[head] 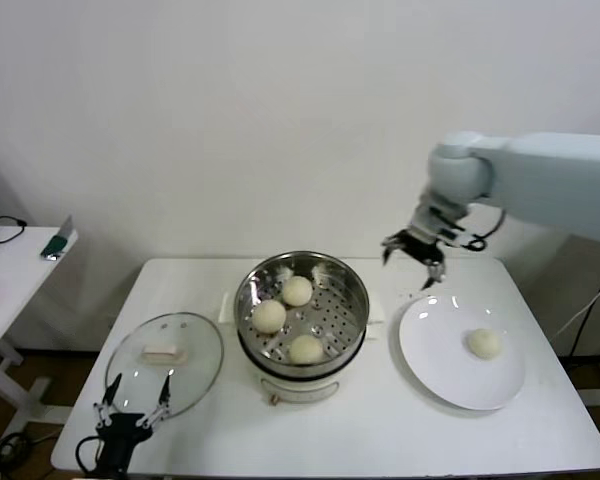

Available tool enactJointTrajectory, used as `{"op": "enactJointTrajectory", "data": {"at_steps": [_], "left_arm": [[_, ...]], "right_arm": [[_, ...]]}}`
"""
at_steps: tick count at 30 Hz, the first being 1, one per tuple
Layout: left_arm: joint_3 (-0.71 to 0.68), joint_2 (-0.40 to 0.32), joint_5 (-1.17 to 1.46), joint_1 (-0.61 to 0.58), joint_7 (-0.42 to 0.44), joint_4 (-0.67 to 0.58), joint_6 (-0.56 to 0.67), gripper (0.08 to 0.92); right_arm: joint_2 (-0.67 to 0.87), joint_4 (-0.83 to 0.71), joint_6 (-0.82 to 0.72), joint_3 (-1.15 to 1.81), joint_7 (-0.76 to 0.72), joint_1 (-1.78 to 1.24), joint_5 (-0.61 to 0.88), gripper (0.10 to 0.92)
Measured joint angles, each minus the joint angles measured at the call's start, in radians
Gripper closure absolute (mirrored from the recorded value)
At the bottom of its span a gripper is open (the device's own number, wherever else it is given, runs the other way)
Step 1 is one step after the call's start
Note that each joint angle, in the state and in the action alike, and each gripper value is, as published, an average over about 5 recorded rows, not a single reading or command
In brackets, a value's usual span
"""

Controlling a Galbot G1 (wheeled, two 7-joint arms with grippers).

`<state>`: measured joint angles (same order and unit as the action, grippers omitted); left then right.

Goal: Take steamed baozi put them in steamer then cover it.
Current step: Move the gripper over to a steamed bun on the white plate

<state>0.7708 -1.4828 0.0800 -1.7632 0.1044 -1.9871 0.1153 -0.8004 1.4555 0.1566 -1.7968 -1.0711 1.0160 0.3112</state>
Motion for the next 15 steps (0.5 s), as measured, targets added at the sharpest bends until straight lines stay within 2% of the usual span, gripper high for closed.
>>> {"op": "enactJointTrajectory", "data": {"at_steps": [8, 15], "left_arm": [[0.0, -0.002, -0.006, 0.003, 0.002, 0.004, -0.011, 0.177], [0.002, -0.005, -0.013, -0.006, 0.002, 0.003, -0.014, 0.177]], "right_arm": [[0.211, -0.077, -0.103, 0.102, 0.004, -0.189, -0.096, 0.203], [0.29, -0.171, -0.152, 0.345, 0.022, -0.48, -0.2, 0.203]]}}
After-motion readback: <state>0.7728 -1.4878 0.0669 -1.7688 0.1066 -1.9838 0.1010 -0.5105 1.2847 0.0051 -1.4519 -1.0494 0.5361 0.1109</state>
